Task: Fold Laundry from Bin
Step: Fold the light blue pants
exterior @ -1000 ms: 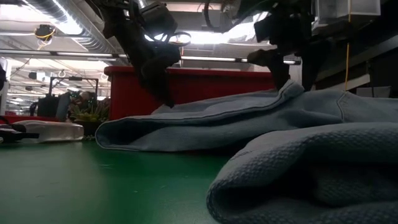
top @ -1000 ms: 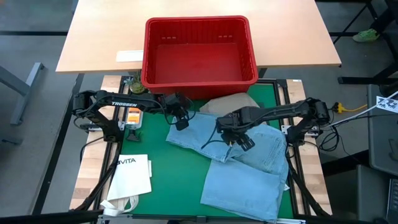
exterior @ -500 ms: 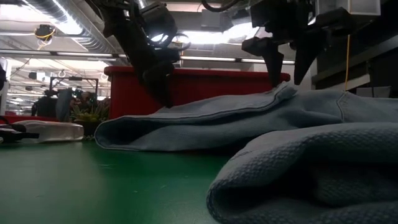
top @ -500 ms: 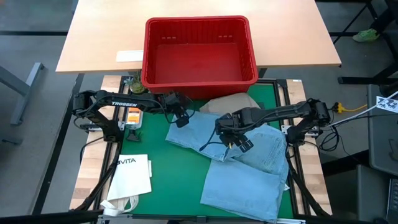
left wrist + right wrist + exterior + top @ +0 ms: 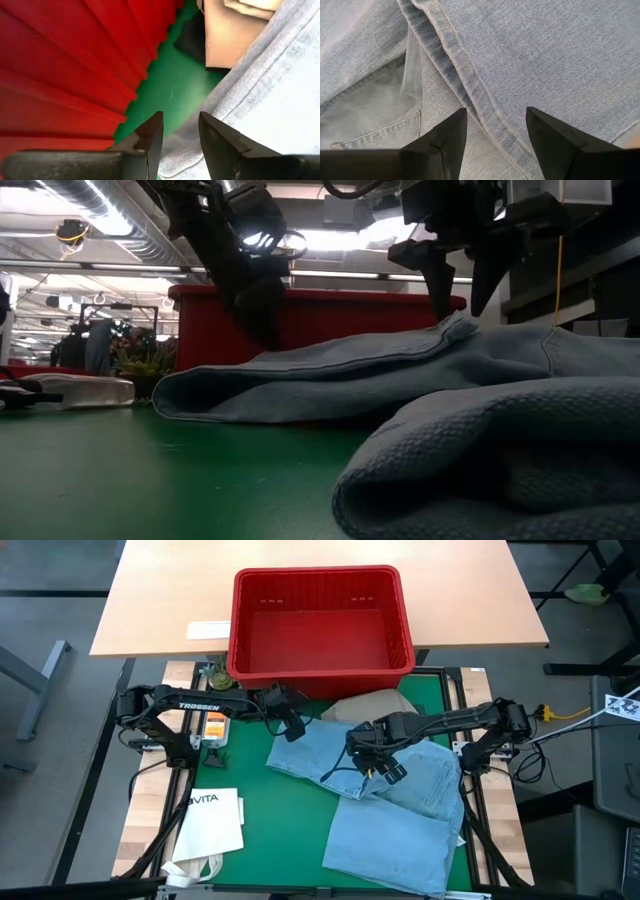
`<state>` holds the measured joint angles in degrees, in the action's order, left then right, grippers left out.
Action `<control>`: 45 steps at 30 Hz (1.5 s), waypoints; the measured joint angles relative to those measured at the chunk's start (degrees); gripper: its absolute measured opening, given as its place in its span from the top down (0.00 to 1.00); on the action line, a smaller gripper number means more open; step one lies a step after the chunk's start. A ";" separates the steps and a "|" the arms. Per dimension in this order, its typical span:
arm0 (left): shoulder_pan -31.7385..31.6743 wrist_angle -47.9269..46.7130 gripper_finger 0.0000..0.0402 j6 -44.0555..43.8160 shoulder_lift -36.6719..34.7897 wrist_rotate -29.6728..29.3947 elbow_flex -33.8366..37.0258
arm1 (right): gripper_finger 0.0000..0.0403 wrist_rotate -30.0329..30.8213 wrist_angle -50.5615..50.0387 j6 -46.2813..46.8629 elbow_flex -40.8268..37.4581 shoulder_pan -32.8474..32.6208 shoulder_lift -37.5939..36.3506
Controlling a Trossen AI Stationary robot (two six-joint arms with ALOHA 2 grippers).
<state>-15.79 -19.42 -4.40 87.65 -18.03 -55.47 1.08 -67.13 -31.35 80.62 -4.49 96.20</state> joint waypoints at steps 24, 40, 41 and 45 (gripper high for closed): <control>10.04 -1.51 0.82 -3.98 -0.63 18.57 -2.53 | 0.49 -3.41 1.98 -0.04 0.00 -0.06 0.00; 20.69 -13.22 0.87 -19.97 -0.71 10.51 0.14 | 0.49 -3.78 25.09 -0.46 -3.35 -6.49 0.01; 21.13 -13.16 0.87 -21.15 -0.71 9.42 0.97 | 0.49 -3.03 25.93 -0.48 -4.10 -6.96 0.00; 22.40 -12.70 0.89 -26.24 -0.71 4.51 5.03 | 0.49 -0.46 29.21 -0.46 -8.34 -8.19 0.04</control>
<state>6.61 -32.12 -30.65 86.94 -13.52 -50.44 0.63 -37.93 -31.81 72.28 -12.68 96.25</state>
